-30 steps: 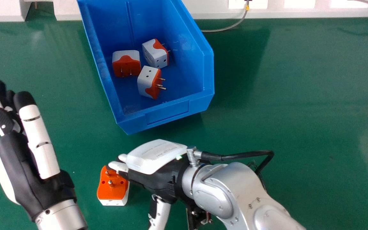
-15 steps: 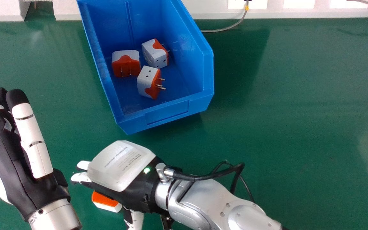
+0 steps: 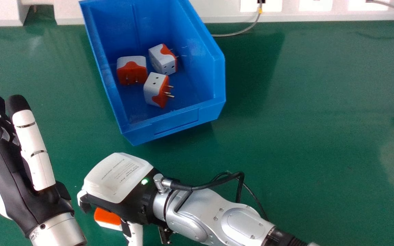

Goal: Pick all objects and put in blue box

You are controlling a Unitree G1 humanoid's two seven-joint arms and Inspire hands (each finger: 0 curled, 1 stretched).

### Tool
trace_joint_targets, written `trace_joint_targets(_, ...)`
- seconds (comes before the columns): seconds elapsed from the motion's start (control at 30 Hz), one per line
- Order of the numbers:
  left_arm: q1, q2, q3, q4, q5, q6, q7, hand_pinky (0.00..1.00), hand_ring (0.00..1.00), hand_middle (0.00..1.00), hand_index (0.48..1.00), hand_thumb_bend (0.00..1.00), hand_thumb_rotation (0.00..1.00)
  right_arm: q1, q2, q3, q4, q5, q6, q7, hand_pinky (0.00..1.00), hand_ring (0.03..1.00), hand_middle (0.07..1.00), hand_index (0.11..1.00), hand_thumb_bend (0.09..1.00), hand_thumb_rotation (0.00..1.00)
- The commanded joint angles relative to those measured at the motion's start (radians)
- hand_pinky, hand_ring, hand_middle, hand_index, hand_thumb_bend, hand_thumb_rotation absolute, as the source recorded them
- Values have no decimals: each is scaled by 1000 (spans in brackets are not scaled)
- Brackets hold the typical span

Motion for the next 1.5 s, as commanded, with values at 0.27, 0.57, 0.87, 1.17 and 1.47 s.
trace_joint_targets(0.27,-14,-86,-10,-24,-3,-1,-2,972,1000,996,991,534,820,-2,3,-3,21,0,19,-44,324,399,500,523,516,0)
trace_joint_targets(0.57,-15,-91,-16,-20,-2,-12,-1,962,992,988,984,537,809,37,-29,-88,-33,64,-38,-188,327,402,510,511,516,0)
trace_joint_targets(0.87,-11,-88,-28,-11,4,-34,-6,961,993,987,981,514,813,142,-148,-265,-428,167,-16,-109,300,449,527,537,492,0)
trace_joint_targets(1.17,-27,-110,-45,-31,15,23,27,964,997,990,978,530,803,273,-215,-506,-821,279,-49,-153,324,443,500,508,496,0)
trace_joint_targets(1.47,-53,-96,-55,-17,-2,18,20,972,997,991,986,516,788,86,-184,-630,-603,250,-89,-420,309,412,499,507,496,0)
